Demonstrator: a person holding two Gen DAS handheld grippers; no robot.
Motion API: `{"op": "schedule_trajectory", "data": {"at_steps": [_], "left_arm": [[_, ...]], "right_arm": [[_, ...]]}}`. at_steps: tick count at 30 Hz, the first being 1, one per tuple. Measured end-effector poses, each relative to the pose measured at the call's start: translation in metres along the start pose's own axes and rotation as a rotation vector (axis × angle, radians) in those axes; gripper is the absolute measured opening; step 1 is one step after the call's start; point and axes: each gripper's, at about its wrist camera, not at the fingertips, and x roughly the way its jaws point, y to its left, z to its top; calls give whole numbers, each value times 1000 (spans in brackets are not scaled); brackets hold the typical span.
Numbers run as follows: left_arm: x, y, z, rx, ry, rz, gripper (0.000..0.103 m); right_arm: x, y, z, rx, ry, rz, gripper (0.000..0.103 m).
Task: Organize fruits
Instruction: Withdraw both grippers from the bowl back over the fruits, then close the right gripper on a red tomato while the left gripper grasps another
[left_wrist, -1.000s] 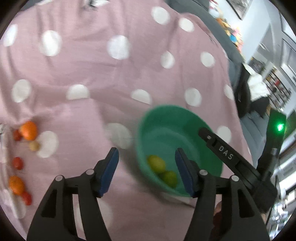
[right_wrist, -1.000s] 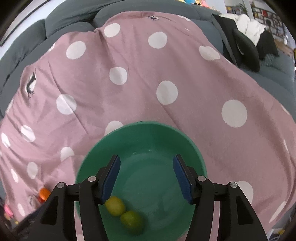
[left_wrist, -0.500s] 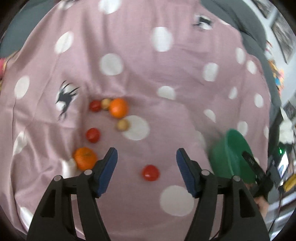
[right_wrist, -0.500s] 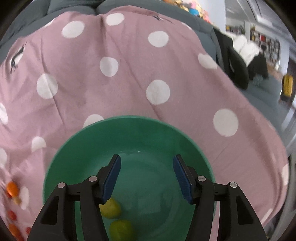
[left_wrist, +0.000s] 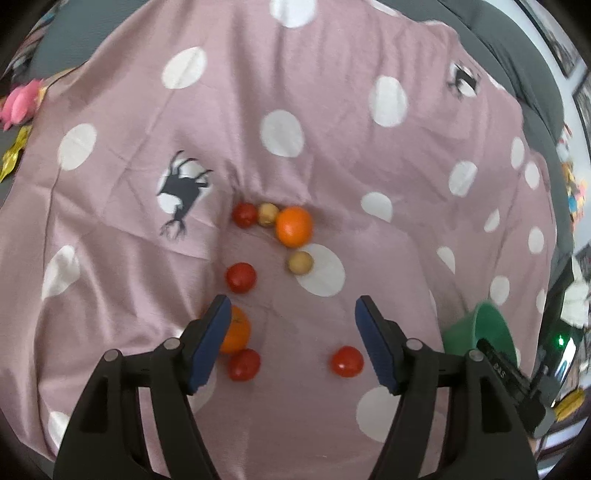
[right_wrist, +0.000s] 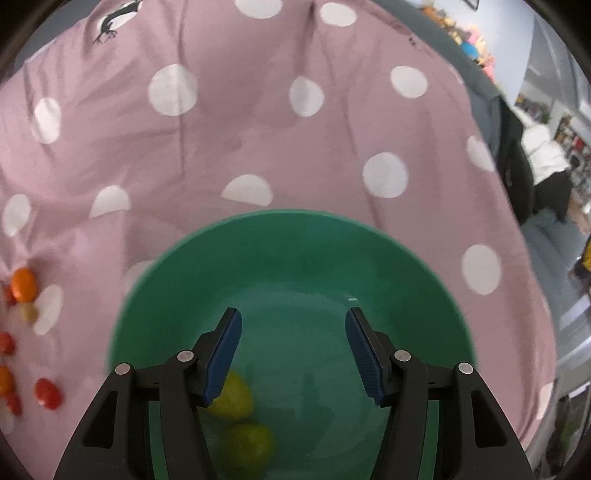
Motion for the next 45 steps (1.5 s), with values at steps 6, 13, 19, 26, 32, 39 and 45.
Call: {"op": "schedule_trajectory", "data": {"at_steps": [6, 13, 19, 26, 32, 39, 45], "left_arm": [[-4, 19, 6, -58, -10, 41, 70], [-4, 23, 5, -66, 10, 120, 70], [2, 22, 4, -52, 41, 123, 70], [12, 24, 3, -45, 59, 127, 68], [19, 21, 6, -23, 63, 130, 66], [40, 18, 19, 23, 91, 137, 56], [58, 20, 22, 17, 135, 97, 50]], "right_arm": [[-19, 3, 5, 41, -31, 60, 60], [-55, 33, 9, 33, -72, 378, 60], [-56, 78, 4, -48, 16, 626, 60], [-41, 120, -13, -170, 126, 656, 60], [-29, 138, -30, -280, 187, 602, 52], [-15, 157, -49, -375, 249, 556, 44], [-16, 164, -50, -387, 241, 587, 30]]}}
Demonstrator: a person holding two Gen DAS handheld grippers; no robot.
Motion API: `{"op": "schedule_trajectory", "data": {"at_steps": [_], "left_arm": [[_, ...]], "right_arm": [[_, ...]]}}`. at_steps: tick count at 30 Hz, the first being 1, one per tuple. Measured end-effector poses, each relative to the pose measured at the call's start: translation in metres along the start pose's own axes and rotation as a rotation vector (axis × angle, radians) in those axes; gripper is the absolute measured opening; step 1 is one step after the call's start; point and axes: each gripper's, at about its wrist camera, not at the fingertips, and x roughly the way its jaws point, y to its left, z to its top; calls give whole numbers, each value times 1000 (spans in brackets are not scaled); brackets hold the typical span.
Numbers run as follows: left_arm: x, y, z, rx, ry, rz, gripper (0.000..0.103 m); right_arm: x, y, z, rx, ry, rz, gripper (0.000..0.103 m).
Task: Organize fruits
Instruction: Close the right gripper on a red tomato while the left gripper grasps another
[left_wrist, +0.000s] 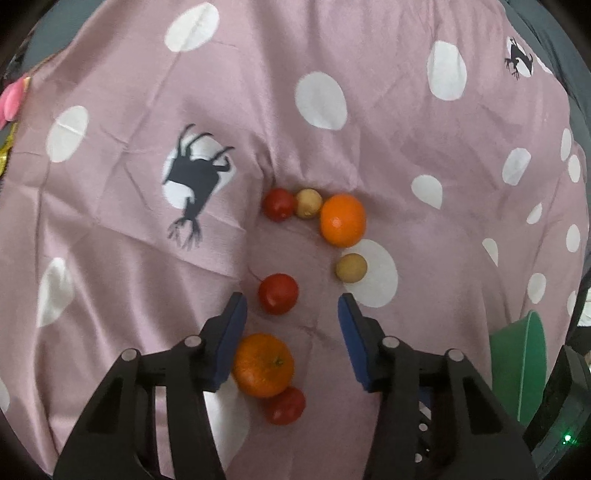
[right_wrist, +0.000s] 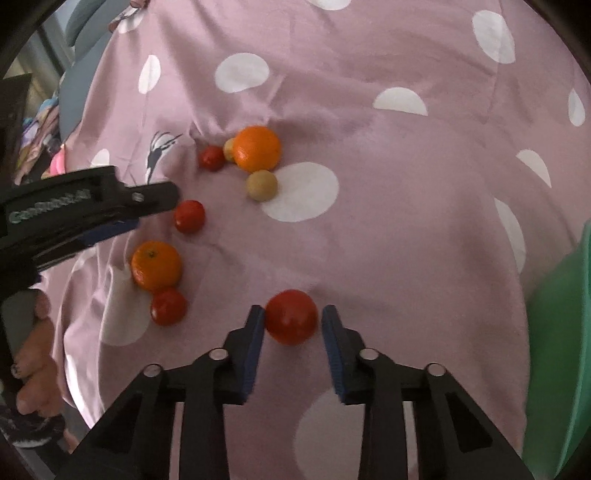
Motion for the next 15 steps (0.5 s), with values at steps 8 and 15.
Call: {"op": "schedule_trajectory", "data": {"at_steps": [8, 15], "left_arm": [[20, -7, 8, 1, 34, 20, 45], [36, -10, 11, 6, 52, 66, 43]], "right_arm": [[5, -2, 4, 10, 12, 16, 30], [11, 5, 7, -15, 19, 8, 30]]}}
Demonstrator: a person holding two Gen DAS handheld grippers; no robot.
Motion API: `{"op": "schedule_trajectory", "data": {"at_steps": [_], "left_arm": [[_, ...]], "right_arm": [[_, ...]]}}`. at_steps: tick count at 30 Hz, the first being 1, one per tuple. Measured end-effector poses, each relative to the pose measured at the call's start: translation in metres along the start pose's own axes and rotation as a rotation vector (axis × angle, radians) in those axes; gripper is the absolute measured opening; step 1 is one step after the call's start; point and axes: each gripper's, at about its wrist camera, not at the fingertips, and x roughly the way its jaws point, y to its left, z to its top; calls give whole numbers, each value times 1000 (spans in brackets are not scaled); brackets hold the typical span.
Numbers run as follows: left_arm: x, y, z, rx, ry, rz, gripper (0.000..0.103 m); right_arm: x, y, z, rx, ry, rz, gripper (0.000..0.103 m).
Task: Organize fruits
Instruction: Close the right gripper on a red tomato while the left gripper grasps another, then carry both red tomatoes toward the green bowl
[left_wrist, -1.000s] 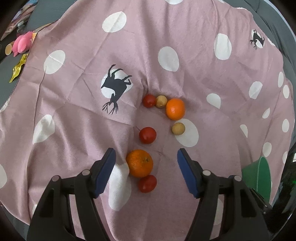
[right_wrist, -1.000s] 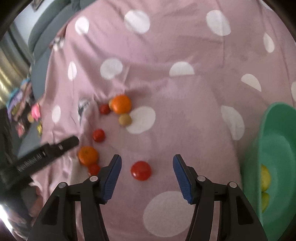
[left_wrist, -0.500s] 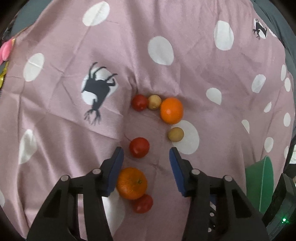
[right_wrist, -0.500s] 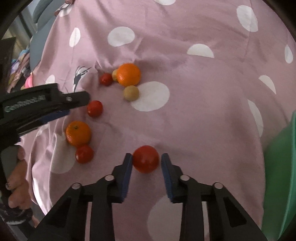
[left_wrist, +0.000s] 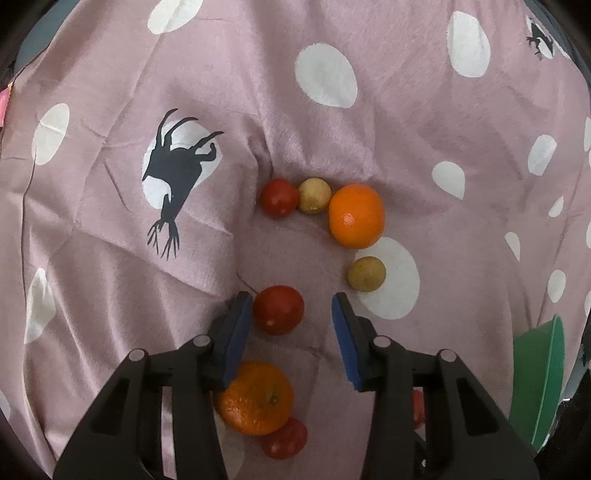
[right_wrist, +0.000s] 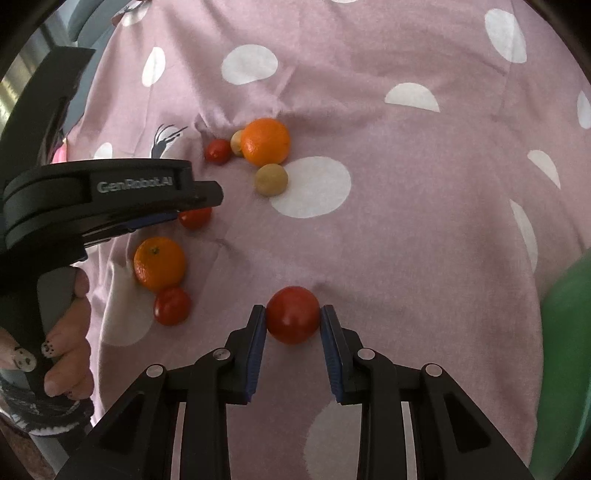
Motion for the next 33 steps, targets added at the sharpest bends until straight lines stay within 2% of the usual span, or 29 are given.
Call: {"op": "schedule_trajectory", "data": {"at_steps": [2, 4, 6, 8, 15, 22, 26, 33], "left_arm": [[6, 0, 1, -11, 18, 0, 42], [14, -1, 1, -23, 38, 0, 34], [17, -6, 1, -12, 29, 25, 34], [21, -11, 2, -15, 18, 28, 29], [21, -10, -2, -24, 8, 27, 29], [-11, -20, -16, 11, -52, -27, 29], [-23, -27, -24, 30, -61, -45, 29], [-47, -49, -39, 126, -106, -67, 29]], "right_arm": [[0, -4, 2, 19, -9, -14, 30], [-1, -10, 5, 47, -18, -19, 30], [-1, -18, 8, 78, -31, -7, 30], [-2, -26, 13, 113, -45, 1, 30], [4, -40, 21, 182, -57, -6, 30], [4, -53, 25, 256, -87, 19, 30], [-2, -57, 24, 273, -108, 17, 30], [-35, -68, 18, 319, -205, 23, 30]]}}
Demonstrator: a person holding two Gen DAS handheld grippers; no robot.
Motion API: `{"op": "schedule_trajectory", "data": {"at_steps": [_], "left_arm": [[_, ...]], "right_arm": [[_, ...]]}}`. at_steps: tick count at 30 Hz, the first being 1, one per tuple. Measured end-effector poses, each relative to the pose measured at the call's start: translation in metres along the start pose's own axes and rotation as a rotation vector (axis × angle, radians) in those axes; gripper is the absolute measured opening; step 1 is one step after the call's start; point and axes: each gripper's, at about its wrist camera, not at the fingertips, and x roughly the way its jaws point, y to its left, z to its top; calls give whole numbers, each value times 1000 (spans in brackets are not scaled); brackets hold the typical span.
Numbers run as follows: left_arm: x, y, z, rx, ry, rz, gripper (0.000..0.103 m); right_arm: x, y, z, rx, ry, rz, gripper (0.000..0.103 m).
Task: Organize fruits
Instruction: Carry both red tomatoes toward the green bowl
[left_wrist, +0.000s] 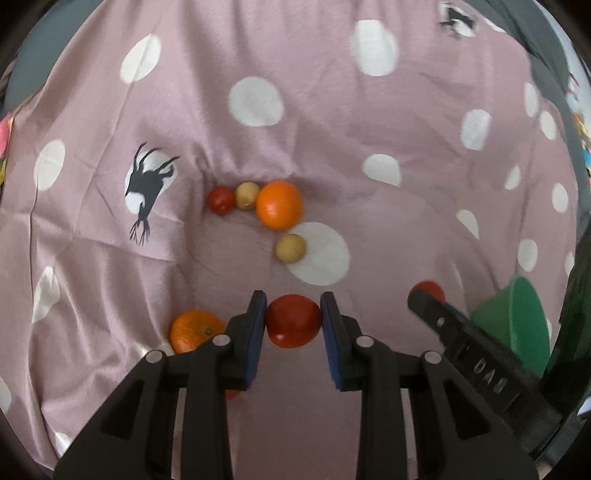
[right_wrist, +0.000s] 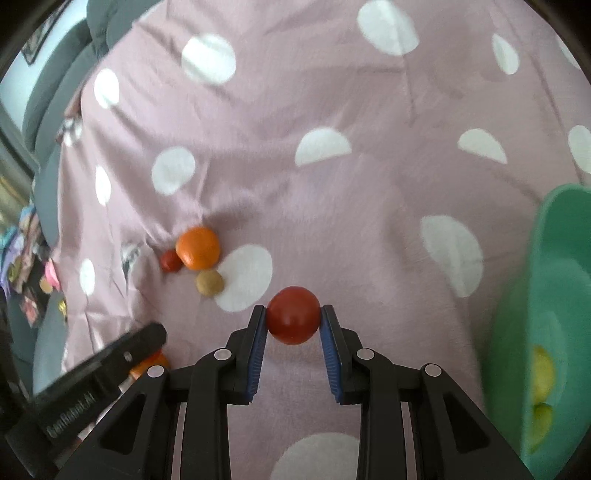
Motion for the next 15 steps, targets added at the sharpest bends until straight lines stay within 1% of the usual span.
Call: {"op": "schedule_trajectory", "data": {"at_steps": [6, 11, 15], "left_arm": [[-21, -26, -9, 91, -42, -31, 29], [-32, -52, -16, 159, -66, -79, 29], [-40, -71, -21, 210, -80, -111, 29]], "right_arm": [[-37, -14, 4, 43, -99, -7, 30], [-63, -27, 5, 77, -161, -13, 30], [-80, -37, 3, 96, -201, -52, 30]]}}
